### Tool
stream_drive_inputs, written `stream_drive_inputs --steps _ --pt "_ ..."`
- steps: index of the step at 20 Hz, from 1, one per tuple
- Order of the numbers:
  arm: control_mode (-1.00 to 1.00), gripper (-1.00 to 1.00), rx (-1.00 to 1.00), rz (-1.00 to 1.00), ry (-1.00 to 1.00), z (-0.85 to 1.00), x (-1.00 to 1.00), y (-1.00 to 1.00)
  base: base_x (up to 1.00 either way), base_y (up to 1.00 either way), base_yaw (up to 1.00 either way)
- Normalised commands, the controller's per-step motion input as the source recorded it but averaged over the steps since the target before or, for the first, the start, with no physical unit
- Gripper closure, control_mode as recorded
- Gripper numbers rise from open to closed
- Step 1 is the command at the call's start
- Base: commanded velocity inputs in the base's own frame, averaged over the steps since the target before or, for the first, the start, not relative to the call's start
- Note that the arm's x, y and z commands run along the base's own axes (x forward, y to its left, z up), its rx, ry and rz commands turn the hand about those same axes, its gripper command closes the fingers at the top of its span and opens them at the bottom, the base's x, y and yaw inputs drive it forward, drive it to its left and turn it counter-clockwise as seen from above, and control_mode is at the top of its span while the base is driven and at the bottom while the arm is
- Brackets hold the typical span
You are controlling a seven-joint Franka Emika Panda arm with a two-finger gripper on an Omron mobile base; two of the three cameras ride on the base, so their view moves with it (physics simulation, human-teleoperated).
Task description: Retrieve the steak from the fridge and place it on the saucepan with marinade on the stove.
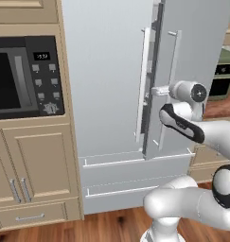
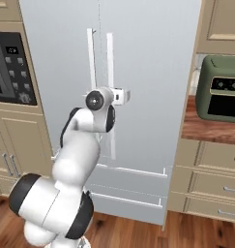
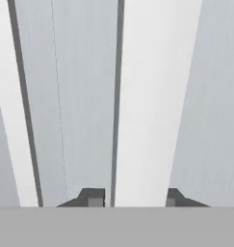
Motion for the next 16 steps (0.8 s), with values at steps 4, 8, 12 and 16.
stream_drive_inputs --steps 4,8,12,16 --pt "-1.0 1.0 0.05 -0.04 0.35 0.22 -1.0 -0.34 0.0 0.0 0.0" --pt "-1.0 1.0 0.05 -0.02 0.31 0.06 -1.0 -0.59 0.0 0.0 0.0" --pt "-1.0 1.0 0.03 0.0 0.07 0.0 -1.0 -0.78 0.0 0.0 0.0" --pt "-1.0 1.0 0.08 0.0 -0.13 0.0 -1.0 -0.99 0.0 0.0 0.0"
